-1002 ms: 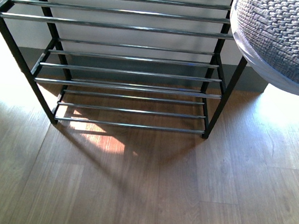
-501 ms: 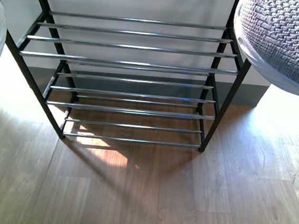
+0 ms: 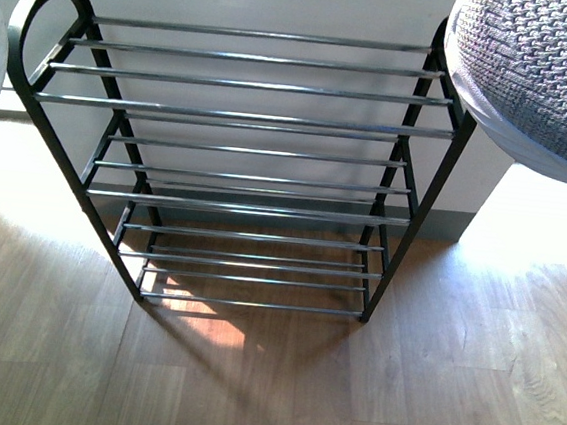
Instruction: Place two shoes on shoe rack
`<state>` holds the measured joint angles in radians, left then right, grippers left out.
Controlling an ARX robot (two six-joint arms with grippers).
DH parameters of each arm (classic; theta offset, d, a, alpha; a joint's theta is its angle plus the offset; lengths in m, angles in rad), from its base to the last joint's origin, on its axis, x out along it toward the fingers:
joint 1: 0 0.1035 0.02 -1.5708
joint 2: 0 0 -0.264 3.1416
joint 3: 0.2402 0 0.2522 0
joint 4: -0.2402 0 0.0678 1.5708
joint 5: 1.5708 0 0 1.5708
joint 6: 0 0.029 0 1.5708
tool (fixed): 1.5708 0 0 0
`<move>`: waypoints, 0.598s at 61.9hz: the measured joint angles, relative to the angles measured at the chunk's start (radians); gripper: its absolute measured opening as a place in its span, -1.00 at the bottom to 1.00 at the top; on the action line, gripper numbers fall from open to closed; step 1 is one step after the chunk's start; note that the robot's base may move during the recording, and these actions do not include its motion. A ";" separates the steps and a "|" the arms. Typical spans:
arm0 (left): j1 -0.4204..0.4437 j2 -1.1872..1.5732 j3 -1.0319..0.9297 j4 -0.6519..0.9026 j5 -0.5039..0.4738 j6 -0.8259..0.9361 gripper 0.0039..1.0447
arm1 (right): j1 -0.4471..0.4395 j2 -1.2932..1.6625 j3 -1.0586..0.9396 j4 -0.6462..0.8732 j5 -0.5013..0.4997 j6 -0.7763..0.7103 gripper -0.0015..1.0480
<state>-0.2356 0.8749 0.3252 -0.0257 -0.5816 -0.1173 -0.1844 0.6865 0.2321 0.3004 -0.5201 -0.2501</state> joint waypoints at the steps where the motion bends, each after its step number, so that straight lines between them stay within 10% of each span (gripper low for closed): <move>1: 0.000 0.000 0.000 0.000 -0.002 0.000 -0.97 | 0.000 0.000 0.000 0.000 0.000 0.000 -0.97; 15: 0.000 0.000 0.000 0.000 -0.002 0.000 -0.97 | 0.031 0.038 0.021 -0.016 -0.046 0.119 -0.97; 37: 0.000 0.000 0.000 0.000 -0.002 0.000 -0.97 | 0.483 0.607 0.339 0.128 0.396 0.479 -0.97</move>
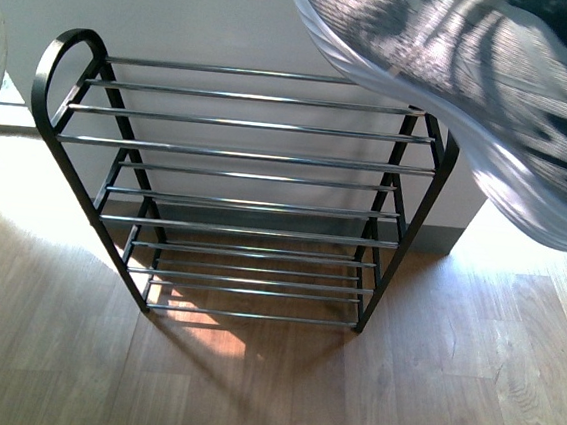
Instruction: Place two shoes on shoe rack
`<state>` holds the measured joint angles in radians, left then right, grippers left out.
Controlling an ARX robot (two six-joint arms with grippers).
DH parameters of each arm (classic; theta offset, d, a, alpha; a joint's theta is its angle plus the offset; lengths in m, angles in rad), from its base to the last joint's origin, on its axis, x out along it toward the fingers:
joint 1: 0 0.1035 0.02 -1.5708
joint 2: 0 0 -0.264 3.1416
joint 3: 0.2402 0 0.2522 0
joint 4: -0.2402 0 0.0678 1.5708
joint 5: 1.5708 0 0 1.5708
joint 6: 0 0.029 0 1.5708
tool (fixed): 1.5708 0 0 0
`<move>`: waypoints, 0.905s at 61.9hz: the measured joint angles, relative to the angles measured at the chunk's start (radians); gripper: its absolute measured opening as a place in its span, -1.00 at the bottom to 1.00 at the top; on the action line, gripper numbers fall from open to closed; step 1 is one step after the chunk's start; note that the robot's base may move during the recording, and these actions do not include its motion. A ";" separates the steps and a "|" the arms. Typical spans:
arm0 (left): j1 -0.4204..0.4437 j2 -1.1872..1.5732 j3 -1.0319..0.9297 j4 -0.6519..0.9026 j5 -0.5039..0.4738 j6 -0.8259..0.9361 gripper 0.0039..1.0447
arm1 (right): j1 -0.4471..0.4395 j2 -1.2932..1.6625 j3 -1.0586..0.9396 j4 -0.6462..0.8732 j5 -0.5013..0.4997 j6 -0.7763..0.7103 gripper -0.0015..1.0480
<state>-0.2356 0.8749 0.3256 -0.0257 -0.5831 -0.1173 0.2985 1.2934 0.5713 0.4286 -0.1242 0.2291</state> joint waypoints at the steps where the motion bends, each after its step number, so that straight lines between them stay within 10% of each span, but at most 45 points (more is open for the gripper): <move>1: 0.000 0.000 0.000 0.000 0.000 0.000 -0.97 | 0.006 0.017 0.013 0.000 0.007 0.003 -0.97; 56: 0.000 0.000 0.000 0.000 0.000 0.000 -0.97 | -0.049 0.964 0.890 -0.321 0.298 0.467 -0.97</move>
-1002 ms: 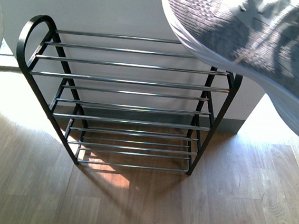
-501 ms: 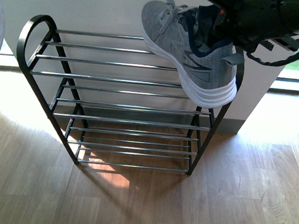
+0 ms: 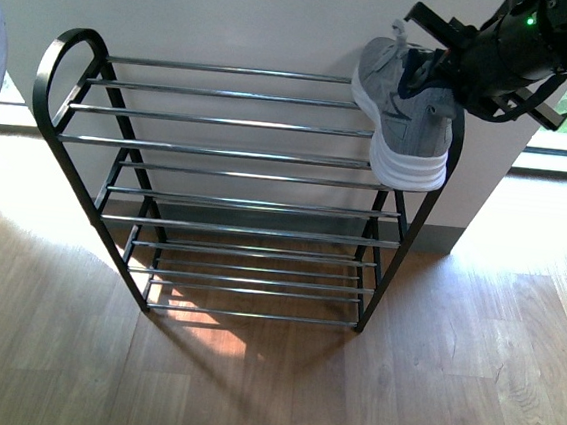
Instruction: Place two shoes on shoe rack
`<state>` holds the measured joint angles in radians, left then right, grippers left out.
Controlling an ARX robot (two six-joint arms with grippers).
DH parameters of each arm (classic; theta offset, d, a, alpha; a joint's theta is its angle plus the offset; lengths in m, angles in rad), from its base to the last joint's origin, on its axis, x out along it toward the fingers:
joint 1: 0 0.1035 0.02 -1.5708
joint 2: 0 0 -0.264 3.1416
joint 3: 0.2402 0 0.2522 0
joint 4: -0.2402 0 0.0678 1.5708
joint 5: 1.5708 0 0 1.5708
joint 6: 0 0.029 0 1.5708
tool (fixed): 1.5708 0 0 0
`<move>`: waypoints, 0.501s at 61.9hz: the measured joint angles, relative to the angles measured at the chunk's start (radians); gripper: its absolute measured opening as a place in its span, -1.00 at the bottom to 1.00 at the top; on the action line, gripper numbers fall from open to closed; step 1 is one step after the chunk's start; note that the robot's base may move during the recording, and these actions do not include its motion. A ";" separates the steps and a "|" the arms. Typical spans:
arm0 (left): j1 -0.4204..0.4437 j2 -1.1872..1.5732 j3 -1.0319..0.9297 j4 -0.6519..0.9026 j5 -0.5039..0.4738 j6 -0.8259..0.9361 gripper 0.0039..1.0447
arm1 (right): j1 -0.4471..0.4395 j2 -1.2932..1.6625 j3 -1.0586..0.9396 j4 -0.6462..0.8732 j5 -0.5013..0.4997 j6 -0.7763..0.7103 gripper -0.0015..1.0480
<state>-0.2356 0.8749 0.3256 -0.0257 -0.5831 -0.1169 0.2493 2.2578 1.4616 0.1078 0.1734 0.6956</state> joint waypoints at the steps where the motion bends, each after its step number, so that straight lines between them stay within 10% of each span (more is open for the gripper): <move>1: 0.000 0.000 0.000 0.000 0.000 0.000 -0.97 | -0.006 0.002 0.003 0.000 0.003 0.006 -0.97; 13: 0.000 0.000 0.000 0.000 -0.001 0.000 -0.97 | -0.004 0.027 0.025 0.000 0.032 0.022 -0.97; 31: 0.000 0.000 0.000 0.000 0.001 0.000 -0.97 | -0.003 -0.133 -0.081 -0.025 -0.064 0.008 -0.07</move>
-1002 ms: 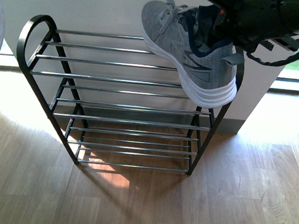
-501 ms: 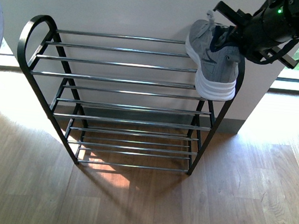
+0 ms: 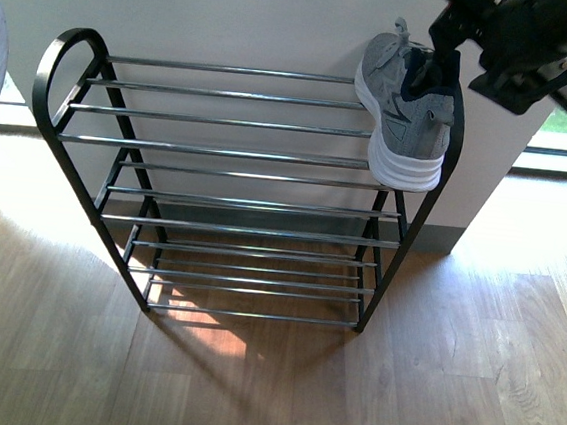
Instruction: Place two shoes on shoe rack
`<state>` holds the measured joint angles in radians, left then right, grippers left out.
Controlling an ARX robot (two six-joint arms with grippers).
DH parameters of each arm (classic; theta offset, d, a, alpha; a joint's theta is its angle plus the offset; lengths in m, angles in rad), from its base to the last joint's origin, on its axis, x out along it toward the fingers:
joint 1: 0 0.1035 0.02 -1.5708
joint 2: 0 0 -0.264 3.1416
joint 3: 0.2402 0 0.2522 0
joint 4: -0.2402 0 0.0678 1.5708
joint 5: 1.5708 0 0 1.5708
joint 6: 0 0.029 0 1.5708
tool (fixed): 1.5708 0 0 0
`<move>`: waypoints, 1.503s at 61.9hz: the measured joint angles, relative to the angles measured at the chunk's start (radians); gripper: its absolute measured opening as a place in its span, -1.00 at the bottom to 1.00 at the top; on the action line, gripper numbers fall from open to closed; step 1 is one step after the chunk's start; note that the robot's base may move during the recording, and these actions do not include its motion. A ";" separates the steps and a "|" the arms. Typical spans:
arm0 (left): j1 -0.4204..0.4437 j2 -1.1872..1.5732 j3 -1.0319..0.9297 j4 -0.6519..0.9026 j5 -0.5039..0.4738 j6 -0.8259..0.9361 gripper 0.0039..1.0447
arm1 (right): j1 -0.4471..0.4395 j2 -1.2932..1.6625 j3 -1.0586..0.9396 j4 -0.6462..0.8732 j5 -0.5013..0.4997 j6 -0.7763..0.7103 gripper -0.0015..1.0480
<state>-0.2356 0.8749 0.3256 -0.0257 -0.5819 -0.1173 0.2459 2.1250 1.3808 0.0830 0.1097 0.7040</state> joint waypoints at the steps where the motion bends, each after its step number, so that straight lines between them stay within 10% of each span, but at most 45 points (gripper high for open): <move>1: 0.000 0.000 0.000 0.000 0.000 0.000 -0.97 | 0.000 -0.015 -0.008 -0.006 -0.003 -0.005 -0.04; 10: 0.000 0.000 0.000 0.000 0.000 0.000 -0.97 | -0.024 -0.250 -0.153 0.026 0.031 -0.171 0.39; 28: 0.000 0.000 0.000 0.000 0.001 0.000 -0.97 | -0.098 -0.480 -0.659 0.844 0.037 -0.637 -0.42; 40: 0.000 0.000 0.000 0.000 0.000 0.000 -0.97 | -0.124 -0.595 -0.846 0.907 0.004 -0.681 -0.96; 93: 0.000 0.000 0.000 0.000 0.001 0.000 -0.97 | -0.244 -1.141 -1.324 0.829 -0.110 -0.698 -0.97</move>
<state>-0.2356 0.8749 0.3256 -0.0257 -0.5808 -0.1173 0.0017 0.9844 0.0566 0.9123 -0.0002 0.0055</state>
